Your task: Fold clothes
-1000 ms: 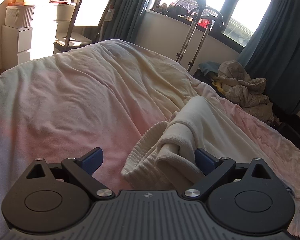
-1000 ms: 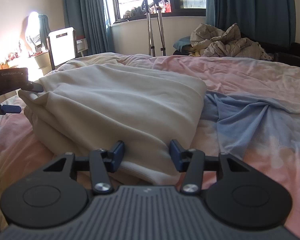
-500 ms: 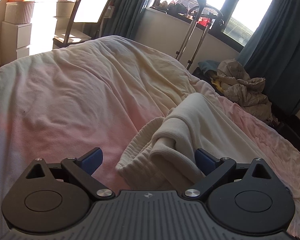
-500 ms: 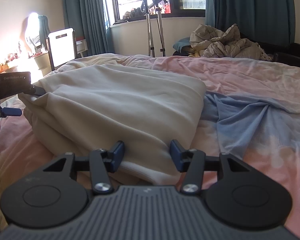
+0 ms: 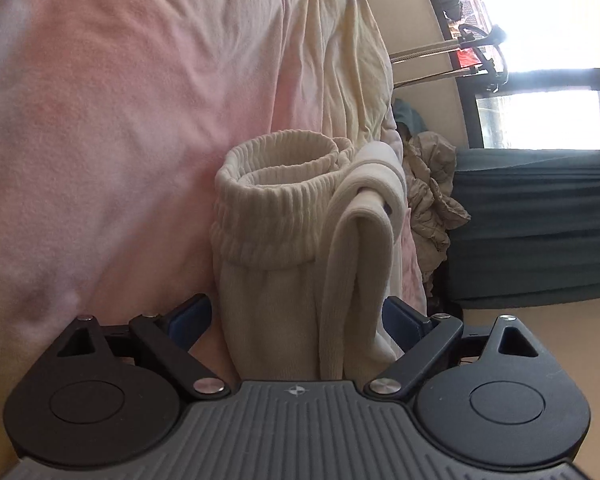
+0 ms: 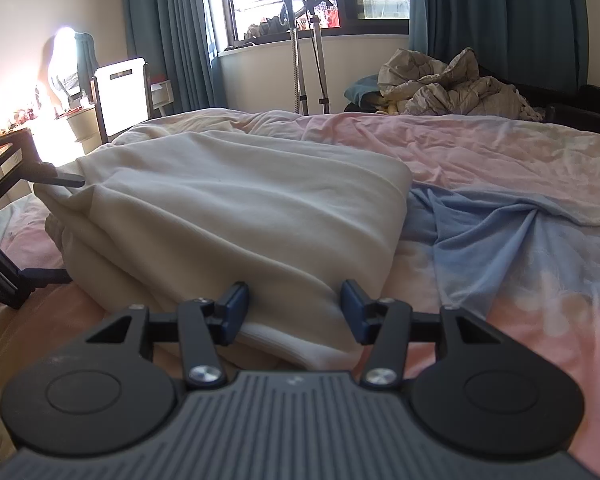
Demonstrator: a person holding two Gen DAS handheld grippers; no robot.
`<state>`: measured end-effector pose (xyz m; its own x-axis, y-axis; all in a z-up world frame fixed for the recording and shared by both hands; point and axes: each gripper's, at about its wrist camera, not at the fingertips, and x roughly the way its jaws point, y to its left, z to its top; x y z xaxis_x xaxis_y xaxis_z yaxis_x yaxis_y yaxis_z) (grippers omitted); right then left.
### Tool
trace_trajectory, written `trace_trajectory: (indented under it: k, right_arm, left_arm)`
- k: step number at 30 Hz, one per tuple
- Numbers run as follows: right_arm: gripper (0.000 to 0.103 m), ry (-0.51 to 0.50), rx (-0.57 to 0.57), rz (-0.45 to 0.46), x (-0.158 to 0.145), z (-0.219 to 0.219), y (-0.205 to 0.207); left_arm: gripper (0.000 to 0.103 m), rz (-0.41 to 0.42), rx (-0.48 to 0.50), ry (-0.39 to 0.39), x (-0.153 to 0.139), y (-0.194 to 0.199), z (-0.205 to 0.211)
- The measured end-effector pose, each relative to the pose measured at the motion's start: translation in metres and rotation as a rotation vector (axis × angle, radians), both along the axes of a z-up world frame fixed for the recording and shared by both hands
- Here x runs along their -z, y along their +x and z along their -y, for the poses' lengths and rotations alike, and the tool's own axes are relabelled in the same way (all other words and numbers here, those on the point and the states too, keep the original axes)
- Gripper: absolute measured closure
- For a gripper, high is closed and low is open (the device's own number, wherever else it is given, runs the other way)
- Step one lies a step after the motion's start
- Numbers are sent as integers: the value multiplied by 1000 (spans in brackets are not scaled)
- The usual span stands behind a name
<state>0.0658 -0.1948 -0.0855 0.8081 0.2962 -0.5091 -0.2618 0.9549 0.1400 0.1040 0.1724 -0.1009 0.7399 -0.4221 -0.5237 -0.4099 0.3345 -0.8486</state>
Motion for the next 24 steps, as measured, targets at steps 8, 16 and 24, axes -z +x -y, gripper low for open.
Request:
trace_trajectory:
  k: [8,16,24]
  right_arm:
    - [49,20,23,-10,-3,-1,6]
    - [49,664,182,-108,-12,76,22]
    - [41,733,218,-261,26,88,82]
  left_arm:
    - [16,15,-24,-62,15,6,4]
    - [17,70,-97,-42,22,19,5]
    - [29,83,-115,-39,16,11,9]
